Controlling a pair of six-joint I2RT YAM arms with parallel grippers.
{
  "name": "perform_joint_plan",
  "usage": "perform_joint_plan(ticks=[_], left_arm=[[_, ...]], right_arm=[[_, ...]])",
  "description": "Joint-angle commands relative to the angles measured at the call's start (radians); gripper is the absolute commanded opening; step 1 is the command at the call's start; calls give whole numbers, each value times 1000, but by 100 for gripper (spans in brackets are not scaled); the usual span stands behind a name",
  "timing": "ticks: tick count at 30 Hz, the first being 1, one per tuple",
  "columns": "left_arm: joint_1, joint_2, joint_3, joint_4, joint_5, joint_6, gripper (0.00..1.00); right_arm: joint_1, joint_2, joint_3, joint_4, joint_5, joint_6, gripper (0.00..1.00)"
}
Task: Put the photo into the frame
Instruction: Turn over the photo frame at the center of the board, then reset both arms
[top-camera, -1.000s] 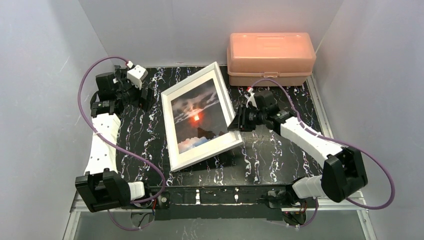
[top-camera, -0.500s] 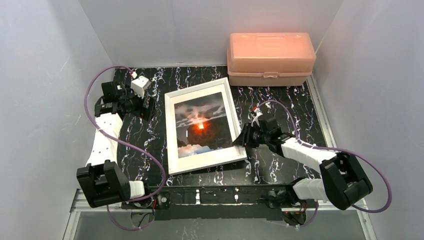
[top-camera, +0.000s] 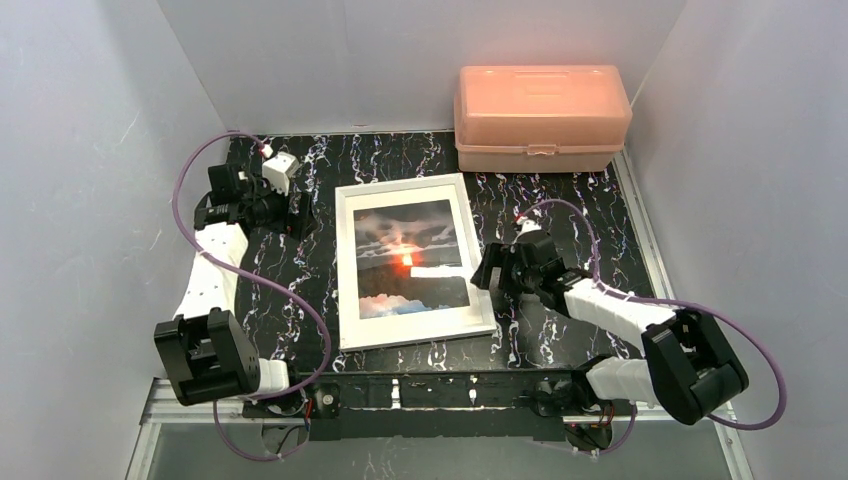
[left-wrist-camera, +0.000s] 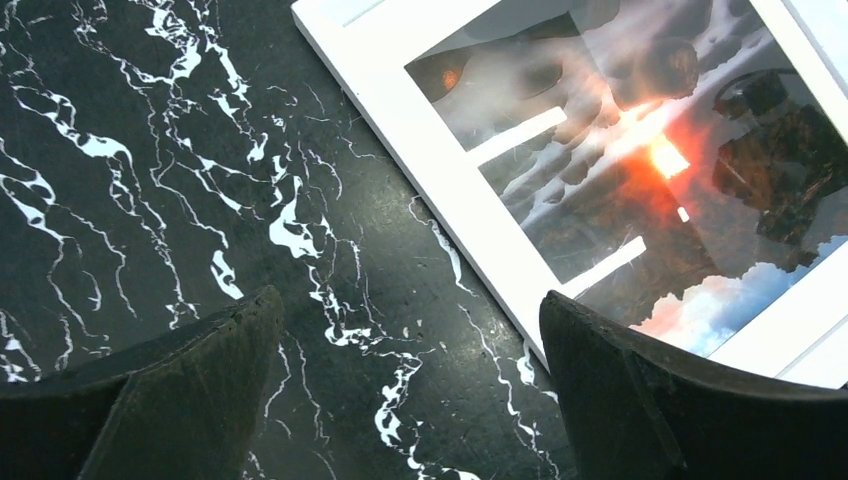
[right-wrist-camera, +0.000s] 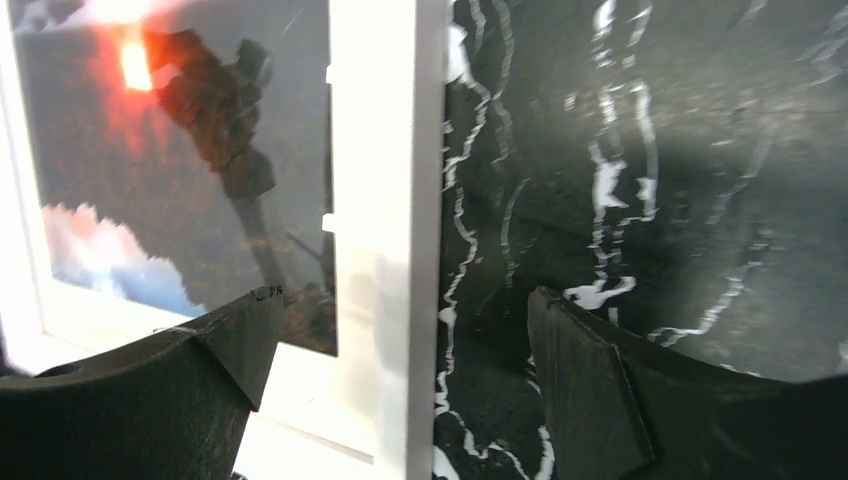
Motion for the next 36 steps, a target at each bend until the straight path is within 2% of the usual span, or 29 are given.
perform_joint_plan(ticks=[1,5,7,11,13,15,17,21,23,26,29,32,33,35,36], left_arm=[[7,8,-26,50,30,-106,99],[7,62,-89,226,-67,-352,99],[8,78,-155,360,-163,-528,98],[7,137,-275,595,-149,-675,99],[6,179,-328,716,-149,-697,98],[7,211,-364,803,-147,-694,98],[10,235,-355,785,-105,-664,99],[9,174,-451,840,-104,-542,99],[10,143,-540,971,-154,-509,98],[11,130,-605,1086,-142,-523,98],[-17,138,-694,1302,-150,-512,98],[-57,108,-769,1397,-195,-475,98],[-75,110,-818,1479,-207,-446,98],[-100,188,-928,1783,-238,-439,98],[-105,172,-947,1774,-254,-432,98]], right_arm=[[-10,-44,109,-150,229,-76,99],[-36,-72,174,-203,554,-78,99],[-41,-61,179,-151,754,-79,99],[-43,-6,122,67,1052,-196,99],[-70,47,127,90,1136,-208,99],[-117,78,130,106,1120,-211,99],[-160,93,116,139,1103,-217,99],[-248,104,54,275,1030,-276,99],[-292,111,24,350,982,-294,99],[-332,146,-16,480,935,-335,99],[-350,204,-27,573,921,-417,99],[-365,246,-92,757,867,-472,99],[-367,263,-113,816,854,-485,99],[-371,300,-143,903,831,-492,99],[-371,317,-158,959,792,-529,99]])
